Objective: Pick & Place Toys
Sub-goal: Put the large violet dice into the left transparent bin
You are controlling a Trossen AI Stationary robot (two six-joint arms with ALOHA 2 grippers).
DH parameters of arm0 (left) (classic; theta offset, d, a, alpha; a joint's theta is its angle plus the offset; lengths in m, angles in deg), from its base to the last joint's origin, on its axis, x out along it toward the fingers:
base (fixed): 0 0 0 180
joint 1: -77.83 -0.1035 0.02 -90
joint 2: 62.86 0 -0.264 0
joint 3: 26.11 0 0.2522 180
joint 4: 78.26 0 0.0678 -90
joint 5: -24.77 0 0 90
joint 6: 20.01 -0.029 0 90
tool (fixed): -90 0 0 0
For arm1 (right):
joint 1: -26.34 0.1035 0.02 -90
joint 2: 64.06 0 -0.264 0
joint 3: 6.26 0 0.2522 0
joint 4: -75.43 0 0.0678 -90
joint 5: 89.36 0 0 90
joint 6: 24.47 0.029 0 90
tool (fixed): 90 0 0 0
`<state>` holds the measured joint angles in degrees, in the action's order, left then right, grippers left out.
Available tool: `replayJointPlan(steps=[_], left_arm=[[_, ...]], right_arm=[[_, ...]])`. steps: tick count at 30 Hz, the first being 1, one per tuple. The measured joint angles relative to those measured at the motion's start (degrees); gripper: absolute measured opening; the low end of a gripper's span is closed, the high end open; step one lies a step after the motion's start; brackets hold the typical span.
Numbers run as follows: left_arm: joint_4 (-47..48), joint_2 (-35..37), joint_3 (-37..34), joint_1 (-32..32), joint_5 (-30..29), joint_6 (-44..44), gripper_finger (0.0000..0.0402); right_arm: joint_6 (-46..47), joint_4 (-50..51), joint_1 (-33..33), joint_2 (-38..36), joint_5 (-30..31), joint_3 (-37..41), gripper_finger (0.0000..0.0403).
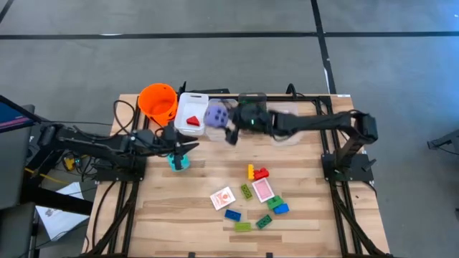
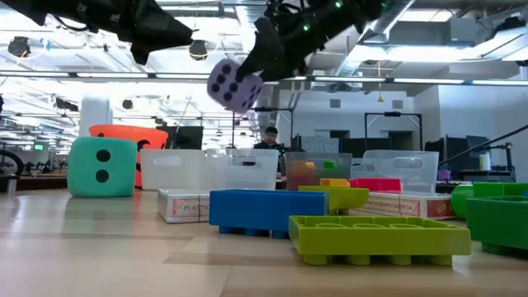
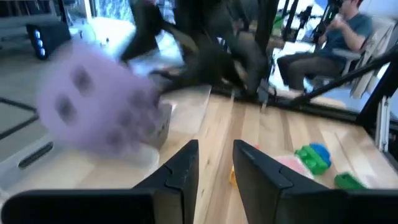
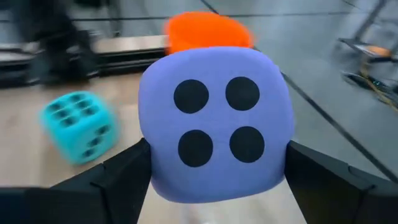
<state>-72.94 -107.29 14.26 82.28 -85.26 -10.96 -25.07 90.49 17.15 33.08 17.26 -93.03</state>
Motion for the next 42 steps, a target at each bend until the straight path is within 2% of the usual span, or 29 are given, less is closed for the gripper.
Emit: replayJointPlan(steps=[4,9,17,22,32,42], left_arm=[[3.5,0.1,0.0,0.0,0.0,0.2,0.0092],[7.5,0.0,0.0,0.0,0.1,0.4,0.0092],[7.5,0.0,0.0,0.0,0.1,-1.5,0.0092],[7.4,0.0,0.0,0.0,0.1,-4.2,0.0092],[7.1,0.0,0.0,0.0,0.1,-4.3,0.0092],[7.1,0.0,0.0,0.0,0.1,-4.3,0.0092]], right_arm=[[-2.6,12.4,-4.8,1.7,0.0,-7.3,0.0327],[-5.8,19.8,-9.8,5.6,-2.3,-12.6,0.0327],[-5.0,19.9,-13.9,11.2,-15.0,-16.5,0.0327],[-5.1,20.2,-13.8,13.8,-15.2,-18.2,0.0329],[-9.5,20.4,-13.4,14.2,-14.9,-18.4,0.0364],[-9.7,20.4,-13.4,14.1,-14.9,-18.4,0.0368]])
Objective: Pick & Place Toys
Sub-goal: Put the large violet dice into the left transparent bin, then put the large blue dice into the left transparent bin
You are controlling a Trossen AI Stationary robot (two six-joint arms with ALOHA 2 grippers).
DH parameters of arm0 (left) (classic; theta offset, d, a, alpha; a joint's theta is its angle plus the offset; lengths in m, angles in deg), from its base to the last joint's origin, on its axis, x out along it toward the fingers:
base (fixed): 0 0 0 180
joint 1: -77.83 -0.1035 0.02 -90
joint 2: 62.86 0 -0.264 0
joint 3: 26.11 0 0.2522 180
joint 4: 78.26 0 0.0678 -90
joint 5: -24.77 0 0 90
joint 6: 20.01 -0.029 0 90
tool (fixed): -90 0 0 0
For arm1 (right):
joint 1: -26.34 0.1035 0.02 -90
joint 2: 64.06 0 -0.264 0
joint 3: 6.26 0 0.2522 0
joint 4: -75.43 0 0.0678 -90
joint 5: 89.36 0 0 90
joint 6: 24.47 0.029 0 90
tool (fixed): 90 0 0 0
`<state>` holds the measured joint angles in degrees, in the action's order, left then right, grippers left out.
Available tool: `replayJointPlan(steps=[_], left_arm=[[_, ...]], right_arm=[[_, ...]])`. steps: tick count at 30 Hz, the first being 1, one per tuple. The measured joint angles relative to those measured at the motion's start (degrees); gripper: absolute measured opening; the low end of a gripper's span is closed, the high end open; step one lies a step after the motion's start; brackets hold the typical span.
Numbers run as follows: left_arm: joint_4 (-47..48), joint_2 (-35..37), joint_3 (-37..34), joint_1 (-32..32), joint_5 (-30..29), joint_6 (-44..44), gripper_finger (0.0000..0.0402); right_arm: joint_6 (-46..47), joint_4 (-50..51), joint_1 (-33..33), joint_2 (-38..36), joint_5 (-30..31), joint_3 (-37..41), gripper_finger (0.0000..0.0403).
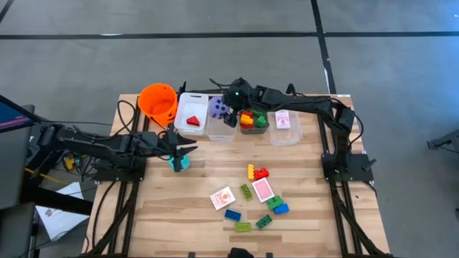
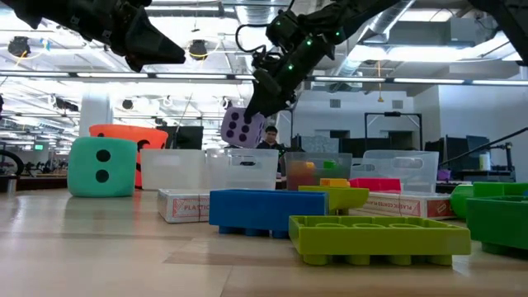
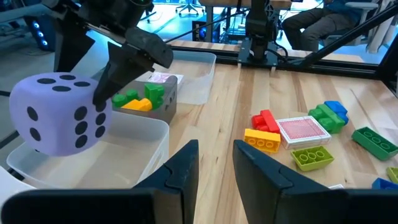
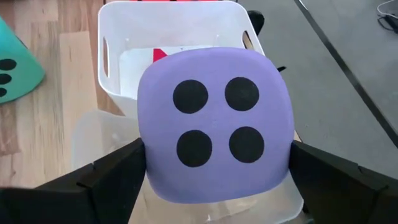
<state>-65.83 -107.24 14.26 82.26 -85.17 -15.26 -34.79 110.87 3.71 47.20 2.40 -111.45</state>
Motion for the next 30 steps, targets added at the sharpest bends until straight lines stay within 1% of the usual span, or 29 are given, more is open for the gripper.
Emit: replayJointPlan(steps=[19,21,25,30], left_arm=[[0.0,0.0,0.0,0.0,0.0,0.0,0.0092],[0.0,0.0,0.0,0.0,0.0,0.0,0.0092],[0.0,0.0,0.0,0.0,0.0,0.0,0.0092],[0.0,0.0,0.0,0.0,0.0,0.0,0.0092]], right_arm=[[-0.4,-1.2,0.0,0.0,0.0,0.0,0.0369],[-0.3,-1.1,0.0,0.0,0.0,0.0,0.0374],[-0.2,-1.0,0.0,0.4,0.0,0.0,0.0396],[-0.2,-1.2,0.3,1.5,0.2,-0.1,0.0397]])
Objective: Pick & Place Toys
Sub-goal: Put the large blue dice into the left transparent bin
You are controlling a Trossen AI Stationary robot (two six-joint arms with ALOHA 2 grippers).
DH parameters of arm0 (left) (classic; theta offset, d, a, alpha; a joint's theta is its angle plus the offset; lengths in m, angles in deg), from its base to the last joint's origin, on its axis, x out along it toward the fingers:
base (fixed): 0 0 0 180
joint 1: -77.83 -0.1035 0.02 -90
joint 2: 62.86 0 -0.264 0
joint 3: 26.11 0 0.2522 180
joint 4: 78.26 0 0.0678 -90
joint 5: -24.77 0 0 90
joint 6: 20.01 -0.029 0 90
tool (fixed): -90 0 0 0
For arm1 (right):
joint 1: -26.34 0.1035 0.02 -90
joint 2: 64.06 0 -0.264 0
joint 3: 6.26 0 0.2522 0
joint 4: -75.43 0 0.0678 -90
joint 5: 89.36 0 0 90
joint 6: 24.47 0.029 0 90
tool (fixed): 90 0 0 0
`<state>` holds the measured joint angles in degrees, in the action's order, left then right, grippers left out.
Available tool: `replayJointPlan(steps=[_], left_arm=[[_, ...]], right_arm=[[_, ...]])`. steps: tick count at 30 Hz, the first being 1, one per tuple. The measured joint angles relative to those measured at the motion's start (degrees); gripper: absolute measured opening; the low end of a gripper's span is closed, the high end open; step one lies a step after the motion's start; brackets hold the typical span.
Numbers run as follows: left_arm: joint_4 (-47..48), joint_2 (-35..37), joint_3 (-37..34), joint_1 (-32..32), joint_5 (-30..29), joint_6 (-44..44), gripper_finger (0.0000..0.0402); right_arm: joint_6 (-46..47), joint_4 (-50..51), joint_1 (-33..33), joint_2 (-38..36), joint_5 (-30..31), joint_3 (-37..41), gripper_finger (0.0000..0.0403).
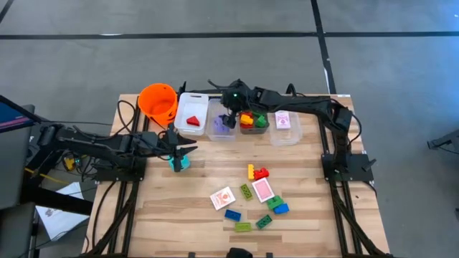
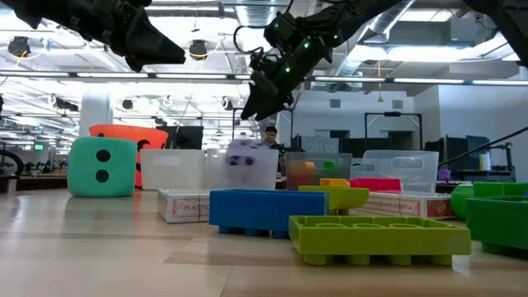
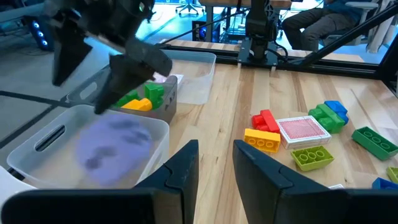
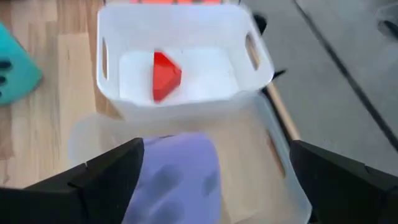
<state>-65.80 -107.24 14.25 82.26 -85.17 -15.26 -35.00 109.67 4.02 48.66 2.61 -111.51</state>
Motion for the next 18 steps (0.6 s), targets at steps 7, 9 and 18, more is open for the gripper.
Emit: replayJointPlan(steps=[7,9,18], left_arm=[[0.0,0.0,0.0,0.0,0.0,0.0,0.0092],[0.0,0.0,0.0,0.0,0.0,0.0,0.0092],[-0.1,0.0,0.0,0.0,0.0,0.0,0.0092]], right_arm=[[-2.4,0.6,0.3,0.2,4.6,0.1,0.0397],[-3.0,1.3,0.5,-0.1,5.8,0.1,0.0398],[-1.2,12.8,4.6,-2.8,8.5,0.0,0.0400]])
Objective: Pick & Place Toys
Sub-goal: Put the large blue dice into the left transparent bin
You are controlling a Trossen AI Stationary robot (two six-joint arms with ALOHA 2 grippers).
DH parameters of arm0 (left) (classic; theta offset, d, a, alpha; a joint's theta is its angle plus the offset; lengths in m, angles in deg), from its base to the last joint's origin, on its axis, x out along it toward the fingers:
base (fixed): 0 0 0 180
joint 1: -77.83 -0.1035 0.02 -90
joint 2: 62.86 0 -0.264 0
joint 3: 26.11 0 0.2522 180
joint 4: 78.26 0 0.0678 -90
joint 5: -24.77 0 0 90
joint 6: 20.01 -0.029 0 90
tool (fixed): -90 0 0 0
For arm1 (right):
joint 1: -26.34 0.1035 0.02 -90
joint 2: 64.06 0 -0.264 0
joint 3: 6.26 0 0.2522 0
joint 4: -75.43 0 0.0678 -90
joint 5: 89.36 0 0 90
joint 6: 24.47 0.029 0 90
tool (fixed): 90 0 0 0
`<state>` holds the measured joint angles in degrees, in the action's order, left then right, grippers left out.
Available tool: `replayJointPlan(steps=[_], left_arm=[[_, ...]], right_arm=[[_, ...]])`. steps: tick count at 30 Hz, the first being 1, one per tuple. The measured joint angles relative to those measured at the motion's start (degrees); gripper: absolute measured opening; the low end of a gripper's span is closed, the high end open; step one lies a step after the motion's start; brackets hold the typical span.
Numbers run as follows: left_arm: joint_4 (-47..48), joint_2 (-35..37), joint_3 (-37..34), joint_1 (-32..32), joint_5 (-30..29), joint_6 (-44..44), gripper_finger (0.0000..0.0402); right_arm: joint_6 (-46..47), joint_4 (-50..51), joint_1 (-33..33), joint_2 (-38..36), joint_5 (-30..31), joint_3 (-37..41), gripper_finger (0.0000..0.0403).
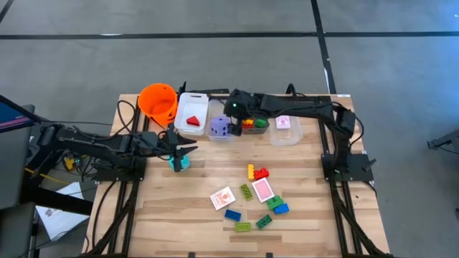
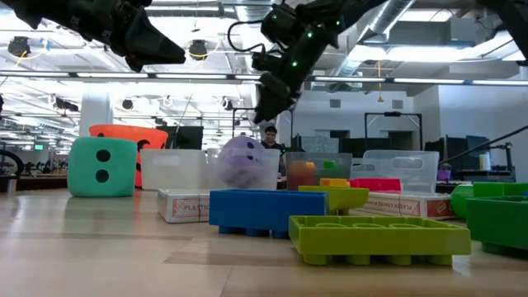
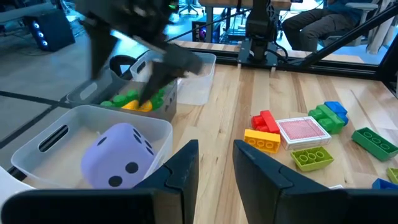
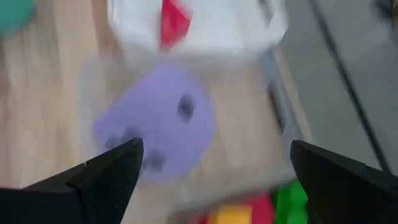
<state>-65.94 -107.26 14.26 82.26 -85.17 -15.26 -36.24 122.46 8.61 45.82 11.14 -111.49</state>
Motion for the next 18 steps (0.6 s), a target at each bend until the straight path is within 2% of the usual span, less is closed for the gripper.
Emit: replayJointPlan(steps=[7,11,18], left_arm=[[0.0,0.0,0.0,0.0,0.0,-0.7,0.0092],[0.0,0.0,0.0,0.0,0.0,-0.8,0.0092],[0.8,0.0,0.0,0.0,0.2,5.8,0.0092]], right_arm=[[8.0,8.3,7.6,-0.6,0.0,0.1,0.0400],[11.8,11.4,13.0,0.2,-2.0,0.0,0.0400],[16.3,12.0,23.8,1.7,-1.6,0.2,0.0400]])
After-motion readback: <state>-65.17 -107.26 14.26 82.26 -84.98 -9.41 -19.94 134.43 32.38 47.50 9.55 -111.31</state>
